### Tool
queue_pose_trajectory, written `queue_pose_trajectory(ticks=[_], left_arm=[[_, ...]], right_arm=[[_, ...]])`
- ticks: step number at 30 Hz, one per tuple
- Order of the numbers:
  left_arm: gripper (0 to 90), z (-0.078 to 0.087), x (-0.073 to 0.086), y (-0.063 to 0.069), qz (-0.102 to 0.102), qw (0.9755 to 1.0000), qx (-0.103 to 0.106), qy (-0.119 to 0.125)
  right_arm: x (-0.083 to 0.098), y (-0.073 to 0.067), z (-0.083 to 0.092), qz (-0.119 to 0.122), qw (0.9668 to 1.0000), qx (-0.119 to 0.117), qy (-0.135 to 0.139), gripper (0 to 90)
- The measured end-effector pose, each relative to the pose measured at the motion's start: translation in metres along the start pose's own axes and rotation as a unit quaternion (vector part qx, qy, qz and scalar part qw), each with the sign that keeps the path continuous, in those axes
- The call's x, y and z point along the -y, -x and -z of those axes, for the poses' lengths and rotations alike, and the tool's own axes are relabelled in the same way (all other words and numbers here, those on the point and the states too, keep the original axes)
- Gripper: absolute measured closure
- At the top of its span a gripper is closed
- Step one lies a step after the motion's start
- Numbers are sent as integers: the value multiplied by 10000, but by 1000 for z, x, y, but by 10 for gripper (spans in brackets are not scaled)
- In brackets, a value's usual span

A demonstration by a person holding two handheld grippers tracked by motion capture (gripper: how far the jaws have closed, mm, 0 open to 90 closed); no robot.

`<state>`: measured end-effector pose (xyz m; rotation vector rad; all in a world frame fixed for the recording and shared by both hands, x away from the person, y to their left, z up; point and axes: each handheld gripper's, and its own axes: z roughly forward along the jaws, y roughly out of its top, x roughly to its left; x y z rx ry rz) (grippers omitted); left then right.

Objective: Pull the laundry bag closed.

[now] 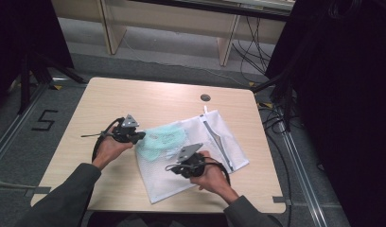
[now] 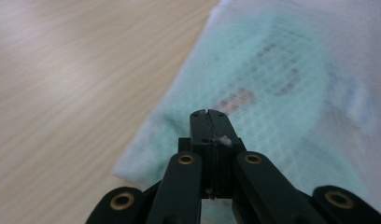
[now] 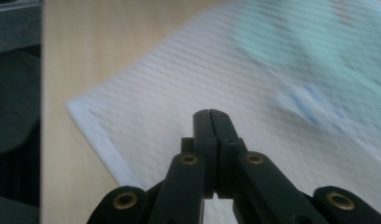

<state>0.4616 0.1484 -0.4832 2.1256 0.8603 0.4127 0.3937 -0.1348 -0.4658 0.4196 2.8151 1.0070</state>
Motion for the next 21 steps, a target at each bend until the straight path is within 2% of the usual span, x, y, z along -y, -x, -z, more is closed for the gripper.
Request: queue_pose_trajectory(ticks=[1,2,3,4,5,6,7,8,9,11,12,13,14,15,16,18,19,20,21], left_arm=[[897,5,2,9,50,9999,118,41],[897,8,4,14,3,9998,217,5],[896,8,4,14,3,9998,217,5],[896,12,7,23,-38,9994,342,-39],[896,18,10,35,-126,9986,509,-102],[896,18,10,35,-126,9986,509,-102],[896,21,18,49,-139,9979,618,-141],[896,21,18,49,-139,9979,618,-141],[896,20,23,56,-163,9972,686,-238],[895,13,31,72,-302,9942,893,-525],[895,11,31,75,-392,9932,932,-581],[895,9,31,76,-354,9932,947,-580],[895,6,30,76,-414,9929,935,-601],[893,6,30,76,-414,9929,935,-601],[893,4,31,76,-357,9929,947,-631],[893,1,33,74,-355,9930,884,-696],[893,1,33,70,-284,9932,889,-703],[893,1,34,69,-227,9938,837,-703],[890,3,34,66,-184,9929,912,-735]], right_arm=[[5,5,5,-57,10000,71,-38,900],[15,11,12,-145,9997,193,-91,900],[15,11,12,-145,9997,193,-91,900],[20,16,16,-144,9994,276,-124,900],[37,23,25,-415,9979,438,-257,900],[37,23,25,-415,9979,438,-257,900],[50,29,29,-463,9968,543,-371,900],[50,29,29,-463,9968,543,-371,900],[60,33,32,-538,9956,616,-452,900],[67,36,34,-619,9947,637,-518,900],[68,37,35,-562,9947,691,-520,900],[68,37,35,-466,9956,625,-525,900],[68,34,34,-652,9945,615,-548,900],[68,34,34,-652,9945,615,-548,900],[67,32,31,-566,9949,570,-609,900],[66,31,28,-554,9944,556,-710,900],[65,29,24,-424,9943,474,-852,900],[65,29,24,-424,9943,474,-852,900],[64,26,22,-392,9941,453,-908,900]])
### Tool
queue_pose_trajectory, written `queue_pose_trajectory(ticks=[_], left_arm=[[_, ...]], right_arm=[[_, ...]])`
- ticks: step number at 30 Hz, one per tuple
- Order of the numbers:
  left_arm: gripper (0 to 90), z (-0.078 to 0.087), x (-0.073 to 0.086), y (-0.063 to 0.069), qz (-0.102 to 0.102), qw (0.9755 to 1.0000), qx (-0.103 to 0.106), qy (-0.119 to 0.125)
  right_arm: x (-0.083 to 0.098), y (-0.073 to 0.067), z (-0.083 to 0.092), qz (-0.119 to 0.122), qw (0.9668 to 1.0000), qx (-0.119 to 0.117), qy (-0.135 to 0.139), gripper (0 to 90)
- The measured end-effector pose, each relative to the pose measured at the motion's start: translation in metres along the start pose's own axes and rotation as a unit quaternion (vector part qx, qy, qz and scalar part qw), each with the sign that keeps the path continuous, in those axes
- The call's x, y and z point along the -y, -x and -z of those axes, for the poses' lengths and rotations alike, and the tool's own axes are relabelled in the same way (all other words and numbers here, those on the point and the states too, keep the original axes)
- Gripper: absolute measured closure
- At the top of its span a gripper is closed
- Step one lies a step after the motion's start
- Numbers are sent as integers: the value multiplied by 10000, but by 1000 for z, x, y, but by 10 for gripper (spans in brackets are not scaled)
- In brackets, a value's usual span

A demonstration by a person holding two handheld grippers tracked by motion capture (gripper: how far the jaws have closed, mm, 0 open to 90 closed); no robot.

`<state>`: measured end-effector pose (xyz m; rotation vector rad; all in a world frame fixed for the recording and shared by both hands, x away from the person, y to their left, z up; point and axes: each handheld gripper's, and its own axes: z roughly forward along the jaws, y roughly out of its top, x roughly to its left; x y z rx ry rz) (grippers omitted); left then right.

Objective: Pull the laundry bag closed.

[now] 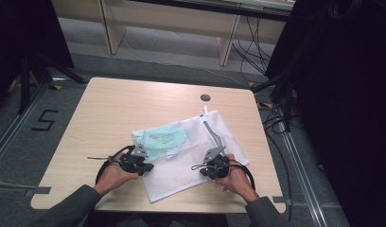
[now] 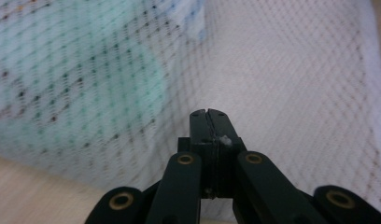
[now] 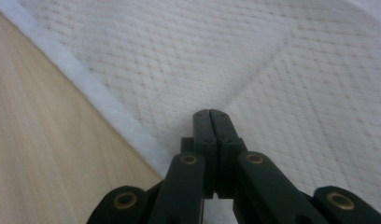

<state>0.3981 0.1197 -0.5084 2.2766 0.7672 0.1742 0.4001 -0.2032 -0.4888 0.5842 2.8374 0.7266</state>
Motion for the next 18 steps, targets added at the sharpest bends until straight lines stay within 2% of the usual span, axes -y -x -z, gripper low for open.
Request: queue_pose_trajectory(ticks=[2,6,7,9,11,17,18], left_arm=[[892,7,5,-7,82,9999,-35,-68],[893,14,12,-13,141,9998,2,-111],[893,17,15,-16,153,9998,-49,-128],[893,23,21,-19,227,9996,-59,-135],[893,26,23,-21,211,9996,-63,-177],[891,37,32,-30,216,9994,-158,-230],[890,39,34,-36,263,9991,-242,-246]], right_arm=[[-4,-6,-3,215,9997,-57,48,900],[-10,-15,-6,341,9994,-66,39,900],[-12,-18,-6,380,9992,-77,19,900],[-21,-30,-12,525,9984,-219,42,900],[-27,-36,-15,622,9976,-287,58,900],[-38,-48,-22,662,9965,-507,110,900],[-42,-50,-24,690,9962,-518,124,900]])
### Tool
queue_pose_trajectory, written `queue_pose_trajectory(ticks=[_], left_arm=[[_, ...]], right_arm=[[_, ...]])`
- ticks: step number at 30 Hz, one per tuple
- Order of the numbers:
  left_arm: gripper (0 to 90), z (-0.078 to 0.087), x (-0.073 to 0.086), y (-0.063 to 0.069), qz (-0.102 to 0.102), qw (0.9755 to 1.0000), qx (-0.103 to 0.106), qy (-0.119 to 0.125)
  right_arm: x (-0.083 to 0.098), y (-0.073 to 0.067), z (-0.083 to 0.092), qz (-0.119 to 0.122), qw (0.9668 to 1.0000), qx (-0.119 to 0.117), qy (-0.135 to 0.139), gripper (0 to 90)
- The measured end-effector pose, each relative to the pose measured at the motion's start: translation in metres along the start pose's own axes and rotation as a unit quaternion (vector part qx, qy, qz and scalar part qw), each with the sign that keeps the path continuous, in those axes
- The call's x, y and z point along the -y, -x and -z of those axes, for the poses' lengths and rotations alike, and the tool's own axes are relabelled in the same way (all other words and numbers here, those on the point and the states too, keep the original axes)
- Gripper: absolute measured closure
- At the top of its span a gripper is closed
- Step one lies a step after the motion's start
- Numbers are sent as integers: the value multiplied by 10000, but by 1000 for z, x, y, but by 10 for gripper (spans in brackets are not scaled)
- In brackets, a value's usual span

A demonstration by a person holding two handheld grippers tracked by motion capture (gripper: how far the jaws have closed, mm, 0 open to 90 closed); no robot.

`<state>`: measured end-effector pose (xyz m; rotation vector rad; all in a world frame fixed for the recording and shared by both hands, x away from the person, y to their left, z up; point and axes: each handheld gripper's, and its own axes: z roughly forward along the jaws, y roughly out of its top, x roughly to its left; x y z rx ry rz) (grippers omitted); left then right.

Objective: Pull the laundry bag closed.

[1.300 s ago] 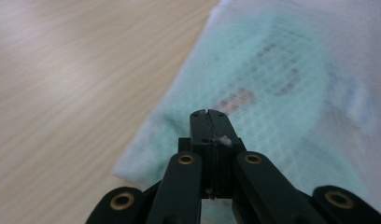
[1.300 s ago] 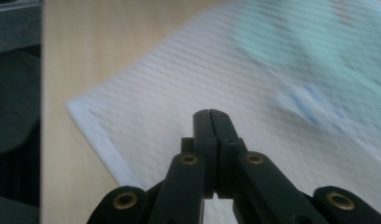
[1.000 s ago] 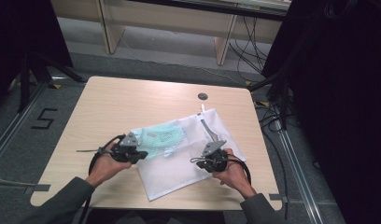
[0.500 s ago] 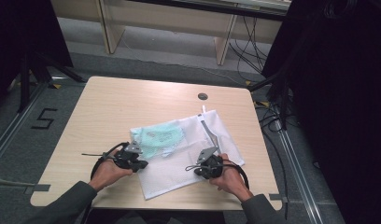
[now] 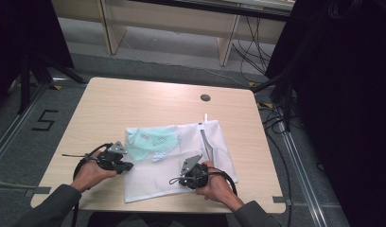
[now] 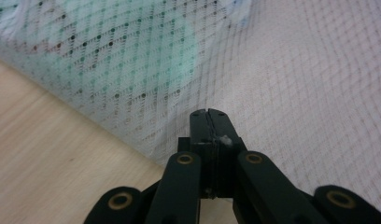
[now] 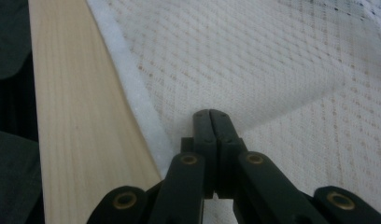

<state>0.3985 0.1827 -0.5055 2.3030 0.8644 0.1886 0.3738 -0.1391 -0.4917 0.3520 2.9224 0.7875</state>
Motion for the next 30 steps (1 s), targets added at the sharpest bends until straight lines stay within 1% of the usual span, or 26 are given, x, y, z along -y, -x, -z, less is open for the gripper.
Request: queue_pose_trajectory(ticks=[1,2,3,4,6,7,8,9,10,12,14,15,17,18,19,20,21,22,23,24,25,26,27,28,29,30], left_arm=[[890,0,0,0,0,10000,0,0],[889,2,0,-6,-14,10000,11,-76],[890,1,0,-7,61,10000,-8,-25],[890,1,-1,-8,55,9999,-93,-4],[888,3,-2,-13,-38,9998,-141,-125],[887,3,-2,-13,-38,9998,-141,-125],[887,3,-2,-14,9,9998,-153,-122],[887,4,-2,-16,5,9998,-175,-136],[883,4,-1,-21,144,9997,-184,-83],[883,6,1,-24,132,9997,-191,-98],[883,7,2,-26,153,9997,-161,-114],[883,9,3,-27,93,9996,-229,-143],[883,8,3,-25,133,9994,-292,-104],[886,8,2,-24,95,9995,-249,-171],[886,8,2,-24,95,9995,-249,-171],[881,7,2,-24,86,9994,-327,-112],[874,8,2,-23,99,9993,-326,-120],[868,8,3,-23,92,9994,-325,-105],[863,10,3,-24,-41,9995,-277,-177],[857,10,3,-24,-41,9995,-277,-177],[857,10,2,-22,49,9995,-280,-126],[836,10,2,-20,45,9997,-242,-40],[836,12,1,-18,75,9997,-201,65],[832,14,-2,-15,37,9997,-209,152],[821,16,-4,-10,29,9994,-15,342],[811,16,-4,-10,29,9994,-15,342]], right_arm=[[0,0,0,0,10000,0,0,900],[-5,-1,-3,28,10000,-47,10,900],[-8,-3,-5,31,10000,-87,32,900],[-10,-2,-6,95,9999,-60,28,900],[-16,-4,-10,72,9999,-126,16,900],[-16,-4,-10,72,9999,-126,16,900],[-18,-4,-12,119,9999,-117,44,900],[-20,-5,-13,83,9998,-150,44,900],[-25,-5,-16,169,9997,-141,50,900],[-29,-7,-19,152,9997,-182,42,900],[-30,-8,-19,119,9998,-166,31,900],[-32,-7,-20,244,9995,-175,65,900],[-32,-7,-20,244,9995,-180,74,900],[-30,-4,-12,28,9995,-187,262,897],[-30,-4,-12,28,9995,-187,262,897],[-27,3,1,17,9990,-109,433,879],[-25,7,8,9,9990,-46,450,870],[-21,9,14,-104,9991,-79,415,868],[-15,14,21,-33,9989,12,462,864],[-15,14,21,-33,9989,12,462,864],[-10,16,25,-102,9989,15,459,861],[4,24,36,-162,9989,44,435,849],[4,24,36,-162,9989,44,435,849],[10,26,41,-209,9989,46,417,843],[22,29,51,-360,9983,116,434,828],[22,29,51,-360,9983,116,434,828]])
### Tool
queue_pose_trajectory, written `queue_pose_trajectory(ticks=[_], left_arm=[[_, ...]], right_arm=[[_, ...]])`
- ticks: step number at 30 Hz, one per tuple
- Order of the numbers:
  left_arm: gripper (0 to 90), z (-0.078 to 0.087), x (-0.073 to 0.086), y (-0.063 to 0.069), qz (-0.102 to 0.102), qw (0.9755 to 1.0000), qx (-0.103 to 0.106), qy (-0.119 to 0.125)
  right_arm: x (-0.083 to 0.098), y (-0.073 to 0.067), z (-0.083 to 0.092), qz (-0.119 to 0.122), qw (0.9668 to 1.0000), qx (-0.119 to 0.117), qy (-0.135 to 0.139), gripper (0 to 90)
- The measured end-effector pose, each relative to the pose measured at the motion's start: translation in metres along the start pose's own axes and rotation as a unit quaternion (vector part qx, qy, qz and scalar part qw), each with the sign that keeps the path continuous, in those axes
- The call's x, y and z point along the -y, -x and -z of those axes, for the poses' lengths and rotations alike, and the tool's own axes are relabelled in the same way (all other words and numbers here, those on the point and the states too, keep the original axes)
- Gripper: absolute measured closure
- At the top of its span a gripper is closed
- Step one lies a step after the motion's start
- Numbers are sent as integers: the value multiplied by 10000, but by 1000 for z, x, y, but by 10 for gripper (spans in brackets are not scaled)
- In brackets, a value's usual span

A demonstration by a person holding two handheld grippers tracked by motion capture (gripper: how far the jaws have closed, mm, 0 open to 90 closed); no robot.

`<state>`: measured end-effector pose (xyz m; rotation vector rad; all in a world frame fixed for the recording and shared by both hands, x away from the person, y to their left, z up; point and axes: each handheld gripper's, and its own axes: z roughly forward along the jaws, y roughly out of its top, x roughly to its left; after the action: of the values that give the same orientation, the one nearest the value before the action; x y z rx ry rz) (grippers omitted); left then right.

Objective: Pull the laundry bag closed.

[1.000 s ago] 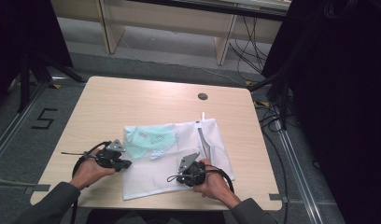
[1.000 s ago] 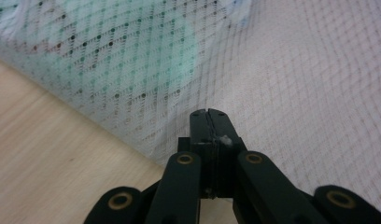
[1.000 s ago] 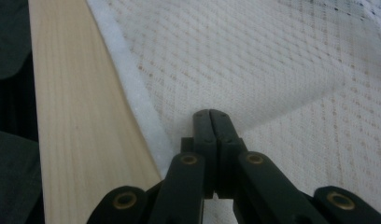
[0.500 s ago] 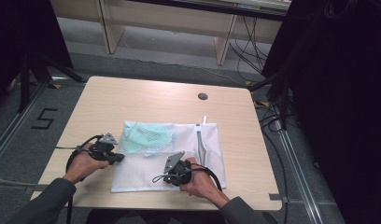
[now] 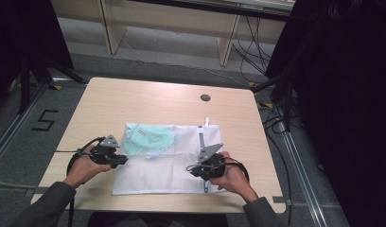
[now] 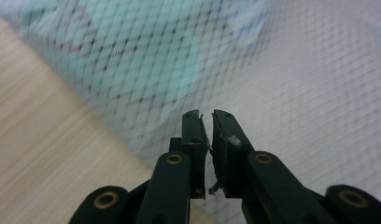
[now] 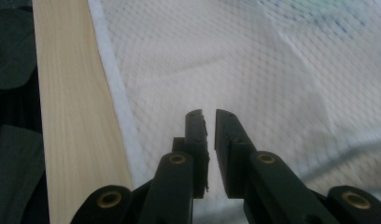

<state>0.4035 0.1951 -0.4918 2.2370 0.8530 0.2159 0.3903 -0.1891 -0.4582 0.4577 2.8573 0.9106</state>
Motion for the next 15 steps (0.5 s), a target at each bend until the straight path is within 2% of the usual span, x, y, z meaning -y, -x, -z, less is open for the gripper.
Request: queue_pose_trajectory(ticks=[1,2,3,4,5,6,7,8,10,11,12,13,15], left_arm=[[811,-1,-1,3,5,9999,57,102],[800,-1,-2,7,-7,9999,116,85],[780,-4,-3,12,66,9997,189,164],[765,-4,-3,12,66,9997,189,164],[739,-6,-6,18,100,9992,323,201],[724,-6,-6,18,100,9992,323,201],[713,-8,-9,27,79,9980,508,359],[706,-8,-9,27,79,9980,508,359],[686,-10,-13,34,-24,9973,611,395],[677,-13,-16,42,-177,9962,725,440],[664,-13,-16,42,-177,9962,725,440],[649,-17,-19,52,-233,9954,836,415],[641,-19,-20,56,-299,9946,920,384]], right_arm=[[5,2,5,-41,10000,23,5,820],[10,2,9,-109,9999,38,11,797],[22,4,16,-188,9998,77,-50,763],[25,3,17,-219,9997,118,-50,758],[30,5,18,-131,9999,107,-9,745],[30,5,18,-131,9999,107,-9,745],[37,3,23,-238,9997,49,-62,732],[37,3,23,-238,9997,49,-62,732],[44,-2,26,-366,9993,20,-103,712],[45,-2,26,-338,9993,-13,-138,702],[45,-2,26,-338,9993,-13,-138,702],[48,-2,24,-212,9996,-74,-198,692],[48,-3,23,-306,9992,-93,-239,686]])
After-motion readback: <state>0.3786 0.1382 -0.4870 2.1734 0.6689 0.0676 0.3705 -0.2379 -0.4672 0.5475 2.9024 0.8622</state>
